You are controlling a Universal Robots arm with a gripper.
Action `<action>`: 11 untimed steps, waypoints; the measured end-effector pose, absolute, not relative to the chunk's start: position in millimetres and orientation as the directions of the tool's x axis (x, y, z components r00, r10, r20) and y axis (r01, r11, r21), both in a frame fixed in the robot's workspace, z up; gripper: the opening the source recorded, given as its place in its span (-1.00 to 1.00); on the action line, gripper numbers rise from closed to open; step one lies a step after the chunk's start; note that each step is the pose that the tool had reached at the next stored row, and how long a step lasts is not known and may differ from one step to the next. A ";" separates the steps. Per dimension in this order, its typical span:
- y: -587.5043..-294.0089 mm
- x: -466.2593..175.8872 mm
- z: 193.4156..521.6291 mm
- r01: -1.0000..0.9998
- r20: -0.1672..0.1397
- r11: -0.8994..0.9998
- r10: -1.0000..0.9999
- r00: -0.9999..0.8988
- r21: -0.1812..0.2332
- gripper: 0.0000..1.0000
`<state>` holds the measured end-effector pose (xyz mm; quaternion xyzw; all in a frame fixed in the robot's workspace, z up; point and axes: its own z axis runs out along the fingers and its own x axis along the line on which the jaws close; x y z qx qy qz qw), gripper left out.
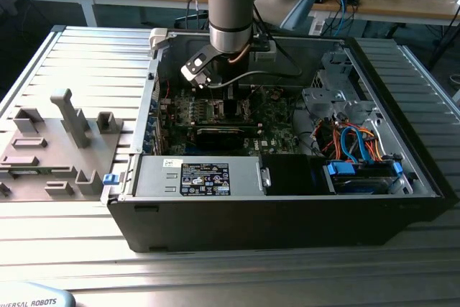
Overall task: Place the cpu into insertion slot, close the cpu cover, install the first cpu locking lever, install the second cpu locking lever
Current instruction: 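Place the cpu into insertion slot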
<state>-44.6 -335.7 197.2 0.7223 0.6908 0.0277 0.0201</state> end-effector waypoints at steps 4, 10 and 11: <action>-335.6 -44.4 196.6 0.997 0.013 -0.045 0.999 0.044 0.067 0.08; -335.5 -44.3 196.3 0.997 0.013 -0.045 0.999 0.044 0.068 0.35; -335.6 -44.4 196.4 0.997 0.013 -0.045 0.999 0.044 0.067 0.35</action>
